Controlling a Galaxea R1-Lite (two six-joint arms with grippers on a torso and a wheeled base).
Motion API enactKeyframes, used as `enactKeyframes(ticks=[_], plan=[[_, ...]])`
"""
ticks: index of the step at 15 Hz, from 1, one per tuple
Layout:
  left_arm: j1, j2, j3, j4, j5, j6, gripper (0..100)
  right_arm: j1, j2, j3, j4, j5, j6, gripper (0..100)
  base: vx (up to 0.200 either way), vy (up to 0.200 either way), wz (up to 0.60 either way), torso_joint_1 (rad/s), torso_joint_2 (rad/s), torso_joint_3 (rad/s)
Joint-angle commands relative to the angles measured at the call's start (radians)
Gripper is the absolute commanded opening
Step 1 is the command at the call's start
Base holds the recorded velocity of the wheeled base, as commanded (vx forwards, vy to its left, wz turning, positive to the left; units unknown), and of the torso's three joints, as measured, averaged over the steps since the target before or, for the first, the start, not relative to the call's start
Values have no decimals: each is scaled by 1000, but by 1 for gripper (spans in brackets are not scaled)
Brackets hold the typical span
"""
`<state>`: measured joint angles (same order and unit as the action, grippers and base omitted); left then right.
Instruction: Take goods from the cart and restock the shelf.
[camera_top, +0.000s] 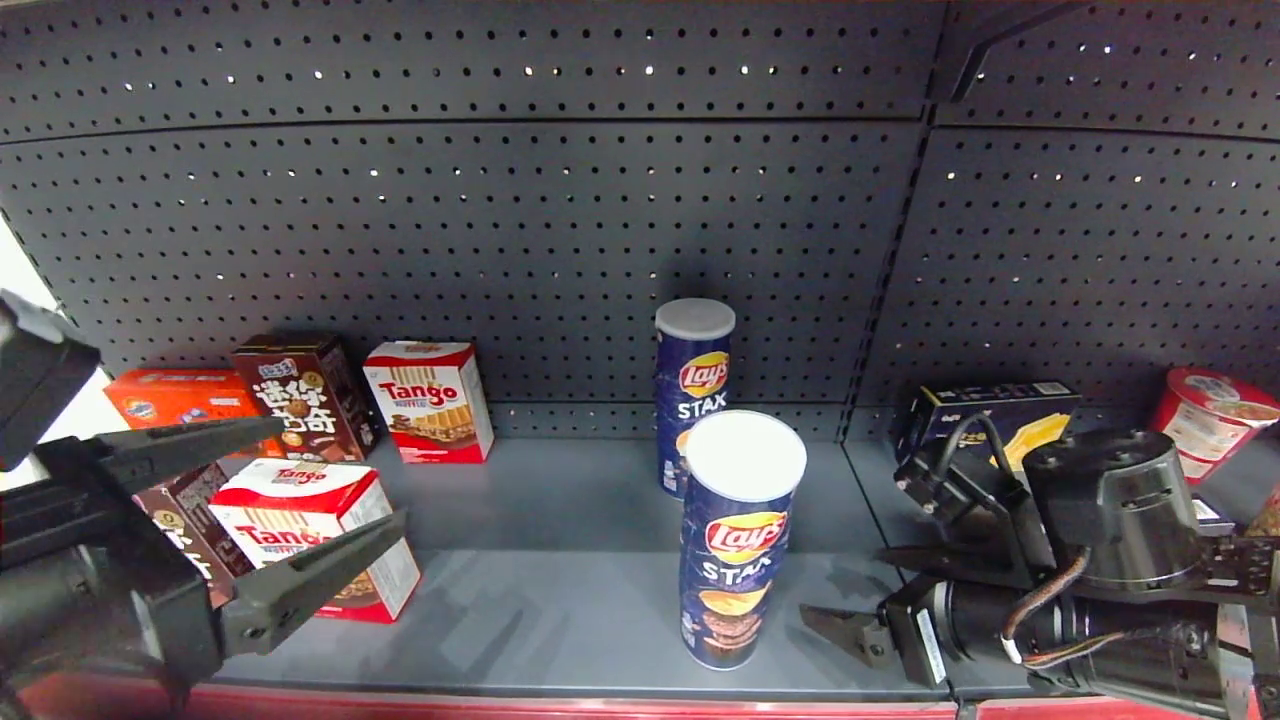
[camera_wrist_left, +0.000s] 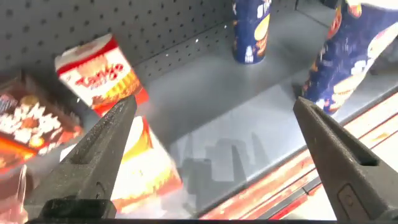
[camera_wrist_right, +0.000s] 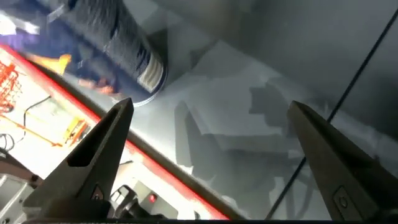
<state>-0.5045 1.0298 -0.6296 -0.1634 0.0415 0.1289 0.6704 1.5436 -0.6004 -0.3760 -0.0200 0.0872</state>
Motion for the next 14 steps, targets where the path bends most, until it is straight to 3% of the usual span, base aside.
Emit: enactKeyframes(ticks=[1, 6, 14], plan=[[1, -86, 53, 5, 18, -3, 100, -5, 26, -29, 0, -1, 0, 100, 0, 0, 0, 0, 0, 0], [3, -166, 153, 4, 28, -5, 100, -5, 89, -93, -1, -23, 2, 100, 0, 0, 0, 0, 0, 0], [3, -188, 165, 4, 46, -22, 100, -38, 138, -124, -23, -21, 0, 100, 0, 0, 0, 0, 0, 0]])
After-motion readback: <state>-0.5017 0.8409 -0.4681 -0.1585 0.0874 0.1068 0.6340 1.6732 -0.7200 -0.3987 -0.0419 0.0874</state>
